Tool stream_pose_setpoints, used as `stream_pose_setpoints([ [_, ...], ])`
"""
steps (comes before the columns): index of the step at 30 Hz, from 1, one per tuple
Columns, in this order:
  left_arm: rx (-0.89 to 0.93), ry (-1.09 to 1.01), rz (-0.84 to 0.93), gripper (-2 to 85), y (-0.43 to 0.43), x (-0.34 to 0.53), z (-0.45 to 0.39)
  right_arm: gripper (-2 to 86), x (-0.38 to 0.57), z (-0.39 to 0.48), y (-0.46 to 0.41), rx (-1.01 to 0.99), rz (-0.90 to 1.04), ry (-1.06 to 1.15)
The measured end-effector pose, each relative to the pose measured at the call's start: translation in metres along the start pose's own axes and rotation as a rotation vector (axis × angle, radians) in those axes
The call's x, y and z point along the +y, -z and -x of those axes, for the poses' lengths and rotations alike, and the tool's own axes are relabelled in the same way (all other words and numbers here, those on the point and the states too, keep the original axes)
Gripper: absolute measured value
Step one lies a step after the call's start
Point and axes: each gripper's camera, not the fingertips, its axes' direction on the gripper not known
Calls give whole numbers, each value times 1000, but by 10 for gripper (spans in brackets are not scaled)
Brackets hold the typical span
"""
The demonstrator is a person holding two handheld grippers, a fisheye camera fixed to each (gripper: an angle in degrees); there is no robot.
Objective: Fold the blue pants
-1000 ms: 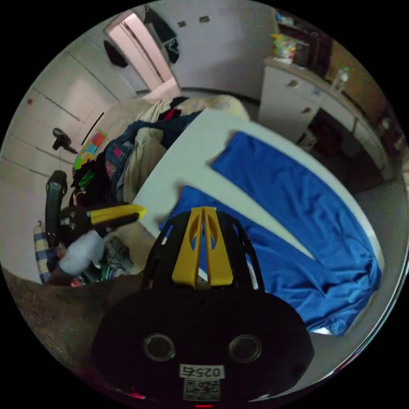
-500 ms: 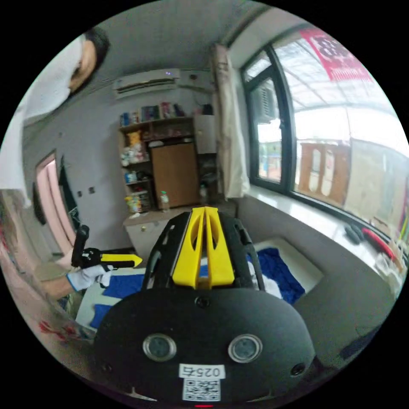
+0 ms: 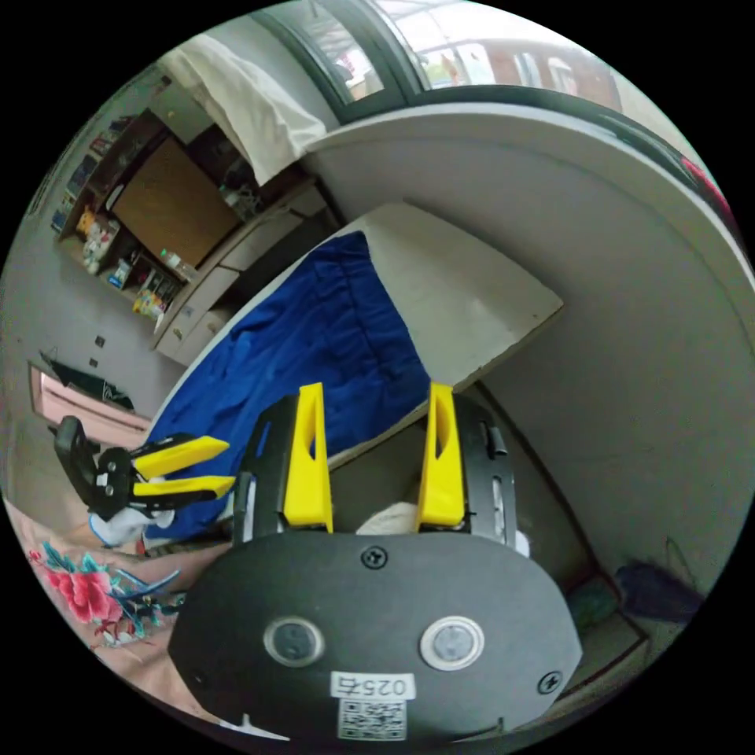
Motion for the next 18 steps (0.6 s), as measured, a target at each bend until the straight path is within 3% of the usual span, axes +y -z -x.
stream_pose_setpoints([
  [7,-6,-1,177,64,-40,-20,9,127,-58,-49,-44,-76,265,203],
  [9,-11,15,208,37,-51,-23,10,40,-79,-67,-62,-115,383,196],
  [12,39,107,231,-5,-52,-31,22,2,-115,-84,-76,-227,482,168],
  [16,55,229,61,-13,-23,-40,33,-5,-163,-82,-53,-96,363,225],
  [18,72,210,-8,-14,-15,-46,27,-6,-184,-81,-44,67,356,327],
])
